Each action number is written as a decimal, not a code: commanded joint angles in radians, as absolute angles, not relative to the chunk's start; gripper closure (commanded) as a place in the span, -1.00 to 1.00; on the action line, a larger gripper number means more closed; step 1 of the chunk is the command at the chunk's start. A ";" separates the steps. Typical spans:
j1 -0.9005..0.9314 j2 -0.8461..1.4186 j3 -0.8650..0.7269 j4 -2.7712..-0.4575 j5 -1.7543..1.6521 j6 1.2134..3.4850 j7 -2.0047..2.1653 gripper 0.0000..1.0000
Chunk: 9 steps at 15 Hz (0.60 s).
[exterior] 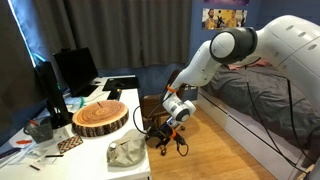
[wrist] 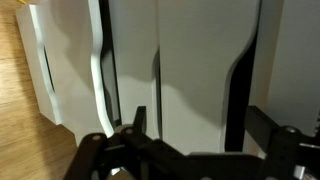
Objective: Open the top drawer
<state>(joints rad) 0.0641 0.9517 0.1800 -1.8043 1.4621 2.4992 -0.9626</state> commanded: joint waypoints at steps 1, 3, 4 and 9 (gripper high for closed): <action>0.059 0.979 0.184 -1.794 1.559 2.474 -1.056 -1.00; 0.068 0.997 0.176 -1.789 1.607 2.469 -1.100 -1.00; 0.070 1.006 0.175 -1.786 1.634 2.463 -1.121 -1.00; 0.079 1.032 0.159 -1.783 1.736 2.381 -1.200 -1.00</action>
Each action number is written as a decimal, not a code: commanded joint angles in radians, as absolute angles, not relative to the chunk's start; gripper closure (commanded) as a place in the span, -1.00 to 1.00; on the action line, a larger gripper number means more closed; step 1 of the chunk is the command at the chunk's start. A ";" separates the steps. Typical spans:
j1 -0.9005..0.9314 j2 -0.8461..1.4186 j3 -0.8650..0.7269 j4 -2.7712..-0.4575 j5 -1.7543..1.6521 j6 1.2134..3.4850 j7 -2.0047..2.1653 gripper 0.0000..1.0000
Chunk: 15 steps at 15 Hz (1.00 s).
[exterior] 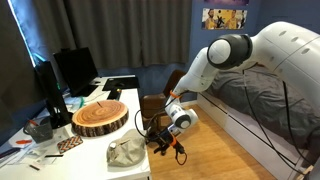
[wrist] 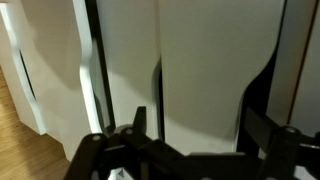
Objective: Open the top drawer
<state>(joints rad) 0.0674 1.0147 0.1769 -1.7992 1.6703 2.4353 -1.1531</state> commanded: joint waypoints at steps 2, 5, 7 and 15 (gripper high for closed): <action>0.085 1.036 0.147 -1.784 1.759 2.352 -1.215 -1.00; 0.100 1.049 0.130 -1.777 1.795 2.334 -1.233 -1.00; 0.114 1.059 0.124 -1.770 1.825 2.334 -1.251 -1.00; 0.189 1.082 0.091 -1.734 1.928 2.362 -1.292 -1.00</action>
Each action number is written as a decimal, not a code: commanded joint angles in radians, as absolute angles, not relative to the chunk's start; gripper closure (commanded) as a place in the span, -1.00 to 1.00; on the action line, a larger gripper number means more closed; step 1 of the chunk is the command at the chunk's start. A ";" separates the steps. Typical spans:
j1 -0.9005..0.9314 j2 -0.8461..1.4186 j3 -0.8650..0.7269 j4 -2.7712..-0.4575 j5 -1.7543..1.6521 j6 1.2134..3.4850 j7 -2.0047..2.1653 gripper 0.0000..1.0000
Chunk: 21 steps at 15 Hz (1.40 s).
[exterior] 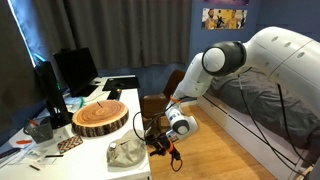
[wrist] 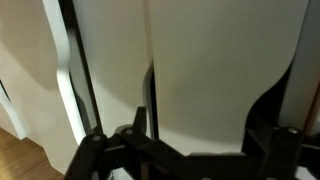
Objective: Open the top drawer
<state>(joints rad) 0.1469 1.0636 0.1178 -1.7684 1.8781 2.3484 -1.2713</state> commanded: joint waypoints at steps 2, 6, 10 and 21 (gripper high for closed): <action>0.209 1.083 0.076 -1.731 1.920 2.385 -1.296 -1.00; 0.257 1.076 0.036 -1.734 1.863 2.437 -1.268 -1.00; 0.290 1.058 0.005 -1.752 1.798 2.495 -1.194 -1.00; 0.283 0.998 -0.007 -1.818 1.514 2.574 -1.005 -1.00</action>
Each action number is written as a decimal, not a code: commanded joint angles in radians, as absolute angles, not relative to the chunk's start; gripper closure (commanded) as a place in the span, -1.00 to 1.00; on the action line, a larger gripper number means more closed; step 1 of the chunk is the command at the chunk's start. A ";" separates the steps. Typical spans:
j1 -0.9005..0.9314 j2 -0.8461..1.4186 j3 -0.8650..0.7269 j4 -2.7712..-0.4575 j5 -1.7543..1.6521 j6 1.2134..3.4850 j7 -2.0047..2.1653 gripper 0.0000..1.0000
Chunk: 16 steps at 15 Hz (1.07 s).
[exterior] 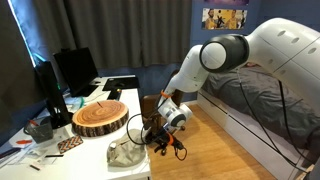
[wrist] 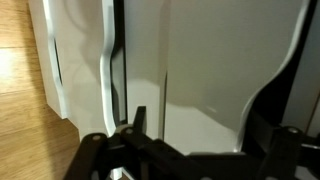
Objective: Open the top drawer
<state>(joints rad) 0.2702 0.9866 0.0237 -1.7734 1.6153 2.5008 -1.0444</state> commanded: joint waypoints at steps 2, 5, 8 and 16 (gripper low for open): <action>0.276 0.992 -0.007 -1.822 1.465 2.583 -0.990 -1.00; 0.260 0.980 -0.010 -1.837 1.387 2.593 -0.970 -1.00; 0.240 0.957 -0.020 -1.867 1.305 2.605 -0.954 -1.00; 0.220 0.942 -0.032 -1.926 1.005 2.834 -0.822 -1.00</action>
